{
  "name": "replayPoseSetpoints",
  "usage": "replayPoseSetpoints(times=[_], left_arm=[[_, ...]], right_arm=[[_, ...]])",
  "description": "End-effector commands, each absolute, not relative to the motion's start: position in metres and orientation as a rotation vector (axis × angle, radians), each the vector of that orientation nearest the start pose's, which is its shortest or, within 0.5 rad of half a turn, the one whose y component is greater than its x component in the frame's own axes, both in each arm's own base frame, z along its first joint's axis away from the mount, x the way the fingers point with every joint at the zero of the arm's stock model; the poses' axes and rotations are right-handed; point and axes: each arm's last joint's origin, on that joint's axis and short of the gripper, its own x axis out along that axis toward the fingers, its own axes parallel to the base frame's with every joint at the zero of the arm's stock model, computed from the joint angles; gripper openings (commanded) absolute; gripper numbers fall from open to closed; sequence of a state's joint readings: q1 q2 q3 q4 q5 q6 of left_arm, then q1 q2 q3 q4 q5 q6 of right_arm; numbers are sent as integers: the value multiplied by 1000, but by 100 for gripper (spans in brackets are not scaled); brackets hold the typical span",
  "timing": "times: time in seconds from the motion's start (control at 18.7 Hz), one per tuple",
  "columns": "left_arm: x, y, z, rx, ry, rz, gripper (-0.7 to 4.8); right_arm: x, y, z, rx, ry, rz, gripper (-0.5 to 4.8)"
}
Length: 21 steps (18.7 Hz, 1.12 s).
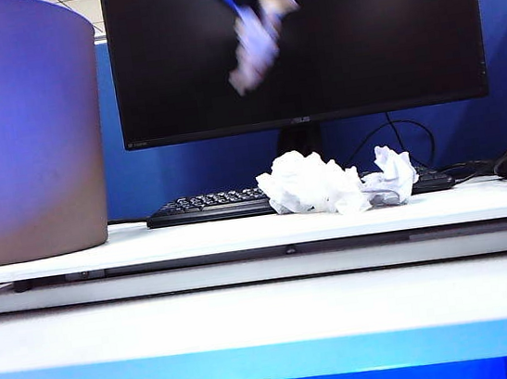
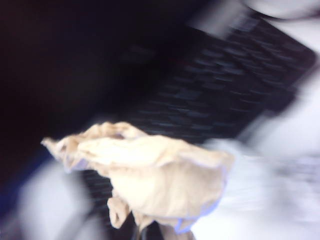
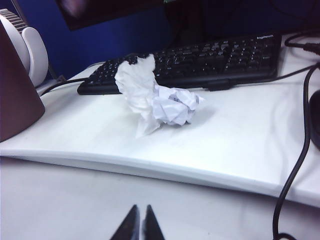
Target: Pick up all paper balls from the table and place them in the pink trash can.
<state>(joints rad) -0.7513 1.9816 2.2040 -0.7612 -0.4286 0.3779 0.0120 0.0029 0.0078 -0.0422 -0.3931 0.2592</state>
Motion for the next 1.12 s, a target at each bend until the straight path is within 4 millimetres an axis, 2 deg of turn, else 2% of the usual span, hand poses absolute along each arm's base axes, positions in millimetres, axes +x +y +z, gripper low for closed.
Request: replayPoseSetpoints(times=[0.05, 0.27, 0.37, 0.43, 0.48, 0.53, 0.64, 0.69, 0.75, 0.85, 0.91, 0.96, 1.01, 1.12], left_arm=[[303, -260, 446, 732, 370, -235, -6], [271, -211, 493, 684, 312, -65, -6], [256, -171, 514, 625, 313, 12, -6], [250, -158, 520, 598, 315, 35, -6], [244, -129, 528, 577, 339, 103, -6], [242, -116, 529, 571, 364, 110, -6], [242, -103, 526, 544, 410, 67, -5], [245, -96, 524, 530, 439, 80, 14], [249, -89, 520, 518, 468, 110, 103], [250, -87, 520, 509, 469, 118, 193], [251, -87, 521, 502, 458, 118, 269], [251, -87, 521, 493, 452, 115, 319], [251, -88, 521, 462, 446, 92, 345], [252, -96, 521, 328, 431, -139, 344]], right_arm=[[95, 12, 162, 263, 75, 398, 22], [95, 12, 162, 263, 75, 399, 22], [95, 12, 162, 262, 71, 399, 22], [95, 12, 162, 263, 71, 399, 22], [95, 12, 162, 262, 70, 399, 22], [95, 12, 162, 262, 70, 401, 22], [95, 12, 162, 262, 69, 401, 22], [95, 12, 163, 261, 65, 406, 22], [95, 13, 164, 260, 57, 414, 22], [95, 13, 166, 266, 43, 415, 22], [95, 13, 166, 277, 37, 416, 22], [95, 13, 167, 278, 34, 417, 22], [95, 13, 167, 279, 34, 417, 22], [95, 13, 167, 279, 34, 417, 22]])
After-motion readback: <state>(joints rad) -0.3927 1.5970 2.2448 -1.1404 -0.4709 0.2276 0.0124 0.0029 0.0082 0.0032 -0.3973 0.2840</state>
